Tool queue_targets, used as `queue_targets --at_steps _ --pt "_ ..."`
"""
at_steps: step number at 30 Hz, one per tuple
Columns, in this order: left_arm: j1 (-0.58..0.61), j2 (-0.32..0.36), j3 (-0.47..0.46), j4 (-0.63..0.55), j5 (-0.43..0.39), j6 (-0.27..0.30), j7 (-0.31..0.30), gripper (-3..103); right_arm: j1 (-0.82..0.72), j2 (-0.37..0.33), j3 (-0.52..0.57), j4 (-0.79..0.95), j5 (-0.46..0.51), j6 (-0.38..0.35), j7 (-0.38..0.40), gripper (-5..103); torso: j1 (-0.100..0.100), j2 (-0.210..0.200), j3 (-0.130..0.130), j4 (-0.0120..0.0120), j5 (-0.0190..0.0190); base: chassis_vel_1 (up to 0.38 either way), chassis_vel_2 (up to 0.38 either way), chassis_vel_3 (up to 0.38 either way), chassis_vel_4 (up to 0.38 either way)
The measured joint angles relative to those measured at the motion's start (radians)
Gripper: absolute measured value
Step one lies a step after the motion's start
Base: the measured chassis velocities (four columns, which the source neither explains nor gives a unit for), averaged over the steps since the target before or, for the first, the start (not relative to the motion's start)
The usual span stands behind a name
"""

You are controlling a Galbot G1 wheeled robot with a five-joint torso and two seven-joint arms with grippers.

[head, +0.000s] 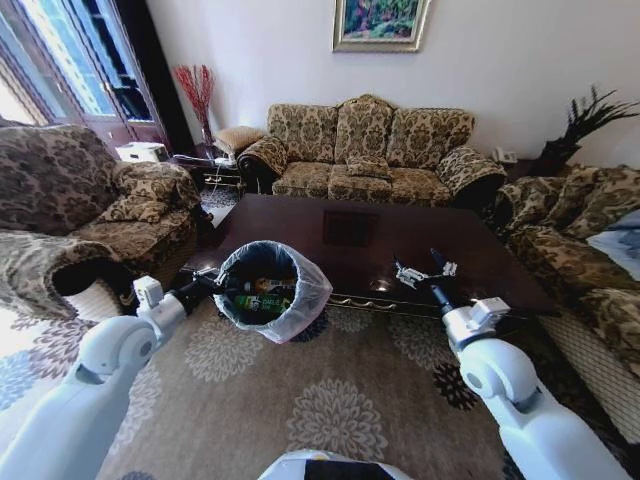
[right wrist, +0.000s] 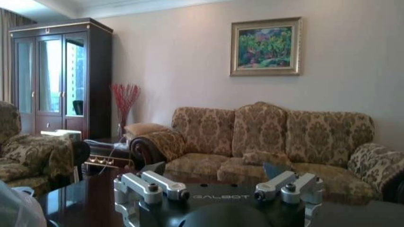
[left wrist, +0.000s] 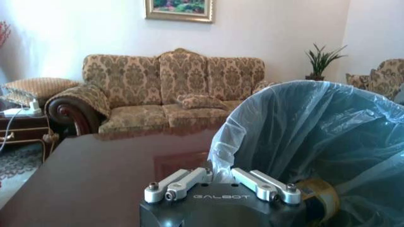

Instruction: Move to the front of the table and place the trash on the table into the trash bin.

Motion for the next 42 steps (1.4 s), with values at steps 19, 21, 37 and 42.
queue_targets --at_steps 19,21,37,42 --pt "0.097 -0.134 -0.056 0.072 0.109 -0.076 0.062 2 0.012 0.016 0.014 -0.065 -0.021 0.027 -0.023 100 -0.025 -0.056 -0.032 -0.0001 -0.0001 0.000 0.000 0.000 0.000" --pt "0.148 -0.150 -0.077 0.103 0.172 -0.126 0.077 2 0.012 0.023 0.015 -0.071 -0.026 0.028 -0.027 100 -0.025 -0.054 -0.031 -0.0001 0.0001 0.000 0.000 0.000 0.000" --pt "0.112 -0.183 -0.027 0.580 0.272 -0.336 0.096 2 0.036 0.060 -0.014 -0.118 -0.066 0.044 -0.053 100 -0.022 -0.049 -0.028 -0.0001 -0.0003 0.000 0.000 0.000 0.000" --pt "0.027 -0.174 0.035 0.829 0.293 -0.376 0.126 2 0.037 0.061 -0.018 -0.134 -0.066 0.048 -0.055 100 -0.022 -0.048 -0.027 -0.0001 -0.0006 0.000 0.000 0.000 0.000"
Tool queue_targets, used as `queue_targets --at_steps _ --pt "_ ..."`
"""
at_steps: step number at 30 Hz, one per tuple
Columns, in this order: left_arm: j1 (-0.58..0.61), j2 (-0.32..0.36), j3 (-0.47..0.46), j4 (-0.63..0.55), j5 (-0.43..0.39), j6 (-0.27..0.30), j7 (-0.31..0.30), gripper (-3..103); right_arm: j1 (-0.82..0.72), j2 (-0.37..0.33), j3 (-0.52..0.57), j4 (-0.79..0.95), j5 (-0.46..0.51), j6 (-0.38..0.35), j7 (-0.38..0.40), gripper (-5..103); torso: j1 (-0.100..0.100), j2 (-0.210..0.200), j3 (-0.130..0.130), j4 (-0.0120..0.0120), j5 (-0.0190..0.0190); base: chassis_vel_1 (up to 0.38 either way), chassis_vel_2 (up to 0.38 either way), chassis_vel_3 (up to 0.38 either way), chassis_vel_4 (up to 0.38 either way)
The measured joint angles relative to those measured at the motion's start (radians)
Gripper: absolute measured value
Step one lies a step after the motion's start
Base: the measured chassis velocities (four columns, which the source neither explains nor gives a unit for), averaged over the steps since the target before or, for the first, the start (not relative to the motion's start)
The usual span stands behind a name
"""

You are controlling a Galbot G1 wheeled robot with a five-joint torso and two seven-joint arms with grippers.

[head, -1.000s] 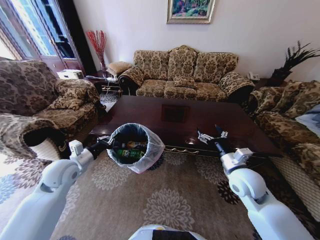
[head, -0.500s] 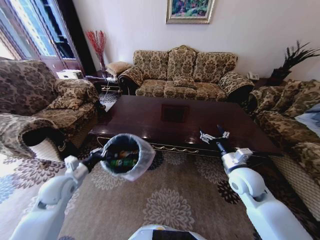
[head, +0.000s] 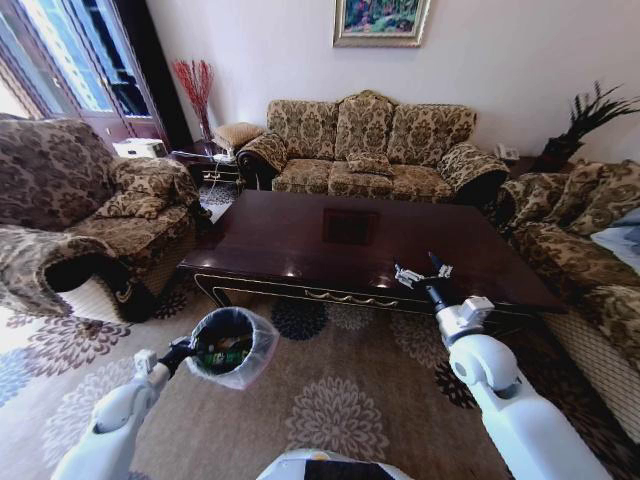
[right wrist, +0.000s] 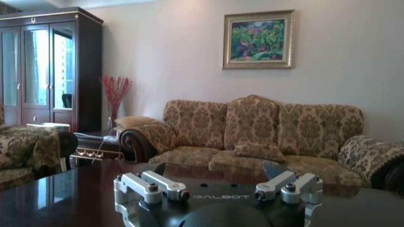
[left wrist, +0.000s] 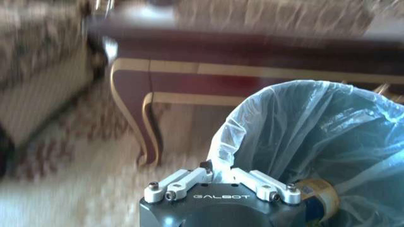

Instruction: Move to the front of the table and place the trash on the table into the trash bin.

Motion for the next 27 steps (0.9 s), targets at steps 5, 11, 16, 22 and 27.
queue_targets --at_steps 5,11,16,22,27 --pt "-0.070 0.011 0.067 0.167 -0.039 -0.024 -0.002 2 0.000 0.008 -0.014 -0.009 -0.007 0.005 -0.001 100 0.000 0.000 0.000 0.0000 0.0004 0.000 0.000 0.000 0.000" --pt "-0.173 0.014 0.136 0.397 -0.023 -0.066 -0.011 2 -0.003 0.014 -0.020 -0.017 -0.013 0.015 0.000 100 0.001 0.001 0.001 -0.0001 0.0006 0.000 0.000 0.000 0.000" --pt "-0.182 0.017 0.145 0.461 -0.005 -0.101 -0.002 2 -0.009 0.024 -0.016 -0.028 -0.016 0.024 0.000 100 0.001 0.002 0.001 0.0001 0.0002 0.000 0.000 0.000 0.000" --pt "-0.186 0.028 0.148 0.459 -0.002 -0.085 -0.001 2 -0.002 0.033 -0.030 -0.036 -0.025 0.026 0.001 100 -0.001 -0.003 -0.002 0.0000 0.0009 0.000 0.000 0.000 0.000" --pt "-0.186 0.030 0.152 0.441 -0.003 -0.077 -0.001 2 0.004 0.035 -0.038 -0.038 -0.030 0.026 0.003 100 -0.009 -0.022 -0.012 0.0001 0.0006 0.000 0.000 0.000 0.000"
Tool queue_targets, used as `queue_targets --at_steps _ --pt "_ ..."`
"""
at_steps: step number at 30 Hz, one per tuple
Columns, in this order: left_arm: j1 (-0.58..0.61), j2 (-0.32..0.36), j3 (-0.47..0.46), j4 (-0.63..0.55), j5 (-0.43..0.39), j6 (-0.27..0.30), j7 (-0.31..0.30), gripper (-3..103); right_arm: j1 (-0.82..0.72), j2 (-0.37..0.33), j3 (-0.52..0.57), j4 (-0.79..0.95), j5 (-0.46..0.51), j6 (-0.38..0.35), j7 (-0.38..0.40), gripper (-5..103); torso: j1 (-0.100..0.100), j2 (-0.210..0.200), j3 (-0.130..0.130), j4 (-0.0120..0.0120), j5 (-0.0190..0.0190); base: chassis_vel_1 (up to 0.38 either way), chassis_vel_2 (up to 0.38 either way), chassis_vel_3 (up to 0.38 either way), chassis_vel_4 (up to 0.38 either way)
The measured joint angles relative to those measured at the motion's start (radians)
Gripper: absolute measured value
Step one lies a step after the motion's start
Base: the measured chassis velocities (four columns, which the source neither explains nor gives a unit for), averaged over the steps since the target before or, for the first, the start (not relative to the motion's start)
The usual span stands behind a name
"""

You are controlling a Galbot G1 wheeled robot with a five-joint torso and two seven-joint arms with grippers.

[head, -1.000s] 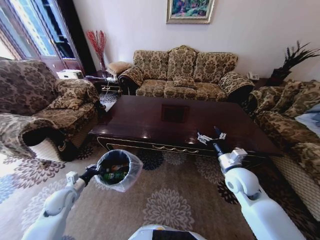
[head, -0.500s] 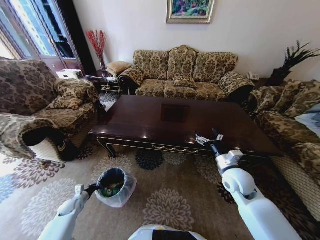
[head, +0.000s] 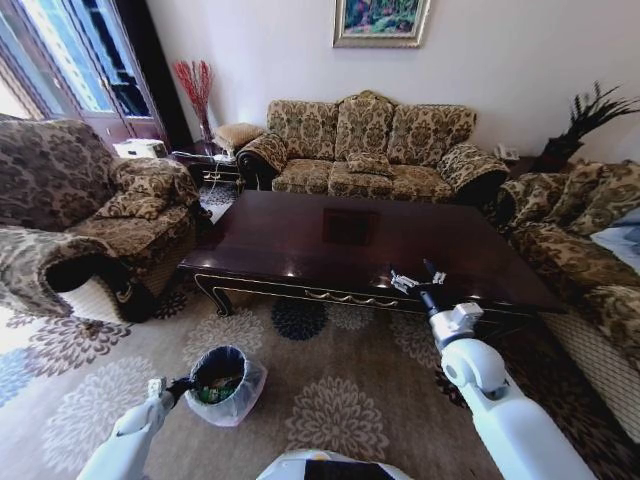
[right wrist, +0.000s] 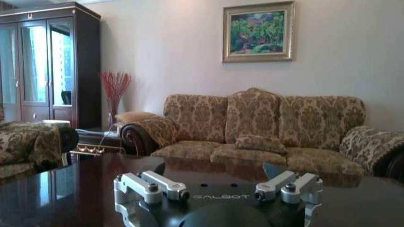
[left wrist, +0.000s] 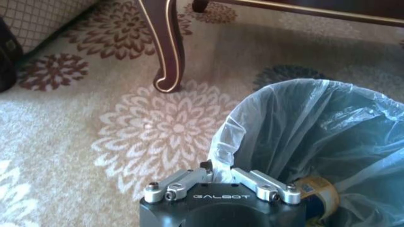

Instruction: Move to the front of the table and place the trash on the table into the trash bin.

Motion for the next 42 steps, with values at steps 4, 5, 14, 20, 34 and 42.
queue_targets --at_steps 4,5,14,20,34,42 --pt "-0.001 0.003 0.002 -0.004 0.000 0.005 0.001 2 -0.006 -0.001 0.005 -0.001 -0.001 0.001 0.000 100 -0.011 -0.025 -0.015 0.0000 -0.0001 0.000 0.000 0.000 0.000" --pt "-0.001 0.004 0.002 -0.004 0.000 0.006 0.002 2 -0.006 -0.001 0.006 -0.002 -0.001 0.001 0.000 100 -0.013 -0.030 -0.017 0.0000 0.0000 0.000 0.000 0.000 0.000" --pt "0.007 0.013 -0.017 -0.013 0.010 0.022 0.029 2 -0.010 0.002 0.007 -0.011 -0.009 0.006 -0.008 100 -0.030 -0.067 -0.038 0.0000 0.0002 0.000 0.000 0.000 0.000" --pt "0.022 0.014 -0.044 -0.050 0.010 0.064 0.043 2 -0.012 0.008 0.003 -0.015 -0.008 0.008 -0.011 100 -0.042 -0.098 -0.056 0.0000 0.0000 0.000 0.000 0.000 0.000" --pt "0.021 0.026 -0.054 -0.051 0.013 0.085 0.050 2 -0.031 0.010 0.030 -0.018 -0.007 0.021 -0.026 100 -0.071 -0.162 -0.091 -0.0001 0.0000 0.000 0.000 0.000 0.000" --pt "0.012 0.032 -0.054 -0.035 0.013 0.077 0.048 2 -0.035 0.009 0.041 -0.024 -0.005 0.027 -0.035 100 -0.084 -0.195 -0.111 -0.0001 0.0000 0.000 0.000 0.000 0.000"
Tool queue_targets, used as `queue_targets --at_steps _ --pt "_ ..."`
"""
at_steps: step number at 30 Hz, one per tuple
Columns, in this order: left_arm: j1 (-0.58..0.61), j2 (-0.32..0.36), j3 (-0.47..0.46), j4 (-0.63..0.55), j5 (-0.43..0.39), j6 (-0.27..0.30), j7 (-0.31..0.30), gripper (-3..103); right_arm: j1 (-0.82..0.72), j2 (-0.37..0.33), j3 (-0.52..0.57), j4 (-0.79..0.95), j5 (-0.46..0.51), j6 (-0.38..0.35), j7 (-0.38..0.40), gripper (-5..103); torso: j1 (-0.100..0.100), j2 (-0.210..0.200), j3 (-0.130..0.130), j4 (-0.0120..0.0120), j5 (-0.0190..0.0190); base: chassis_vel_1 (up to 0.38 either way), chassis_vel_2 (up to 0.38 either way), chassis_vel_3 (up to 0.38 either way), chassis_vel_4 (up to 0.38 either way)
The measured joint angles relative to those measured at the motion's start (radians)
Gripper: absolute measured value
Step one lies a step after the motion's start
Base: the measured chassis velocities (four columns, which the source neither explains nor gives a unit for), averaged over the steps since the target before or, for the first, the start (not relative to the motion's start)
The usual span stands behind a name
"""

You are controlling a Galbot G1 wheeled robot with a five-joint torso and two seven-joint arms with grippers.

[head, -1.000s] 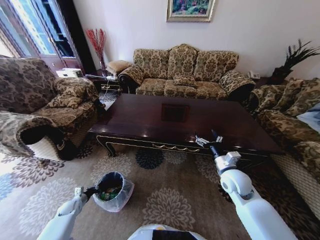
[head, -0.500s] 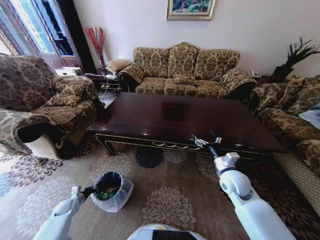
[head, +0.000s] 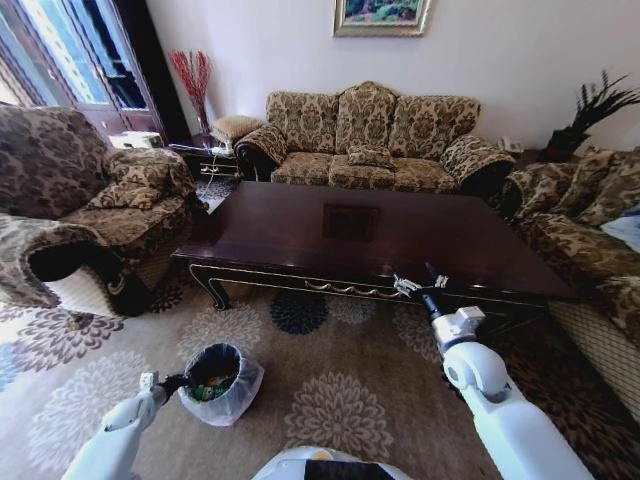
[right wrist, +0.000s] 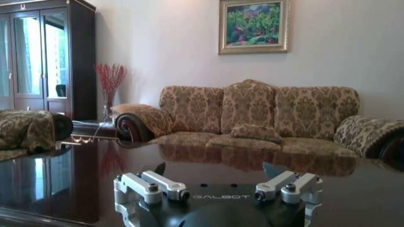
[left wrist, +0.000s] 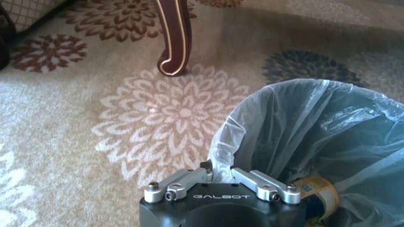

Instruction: Move to the front of the table and place the trash on the table into the trash bin.

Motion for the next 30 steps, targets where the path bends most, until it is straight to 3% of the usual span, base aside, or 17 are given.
queue_targets --at_steps 10,11,13,21,23,29,30 --pt "-0.022 0.000 0.010 0.034 0.005 -0.011 -0.015 0 -0.003 -0.001 0.003 -0.004 0.001 0.008 -0.016 100 -0.002 -0.007 -0.005 0.0001 0.0000 0.000 0.000 0.000 0.000" --pt "-0.030 -0.002 0.011 0.043 0.005 -0.020 -0.014 10 -0.007 -0.004 0.007 -0.005 0.004 0.012 -0.022 100 -0.002 -0.007 -0.005 -0.0001 0.0006 0.000 0.000 0.000 0.000" --pt "-0.031 -0.003 0.011 0.046 0.005 -0.023 -0.015 10 -0.008 -0.004 0.009 -0.005 0.004 0.013 -0.024 100 -0.002 -0.006 -0.005 -0.0002 0.0005 0.000 0.000 0.000 0.000" --pt "-0.039 0.002 0.013 0.058 0.004 -0.032 -0.015 47 -0.031 -0.005 0.030 0.000 0.006 0.024 -0.040 100 0.000 -0.002 -0.003 0.0000 0.0001 0.000 0.000 0.000 0.000" --pt "-0.039 0.003 0.011 0.057 0.002 -0.033 -0.015 47 -0.032 -0.005 0.032 0.001 0.006 0.024 -0.041 100 0.000 -0.002 -0.002 0.0000 0.0000 0.000 0.000 0.000 0.000" --pt "0.002 0.021 -0.035 0.000 -0.007 -0.038 0.003 76 -0.036 -0.007 0.037 0.006 0.009 0.030 -0.044 100 0.001 0.000 -0.001 0.0000 0.0000 0.000 0.000 0.000 0.000" --pt "0.009 0.023 -0.040 -0.010 -0.007 -0.033 0.004 76 -0.036 -0.007 0.037 0.006 0.009 0.030 -0.044 100 0.001 0.000 -0.001 0.0000 0.0000 0.000 0.000 0.000 0.000"
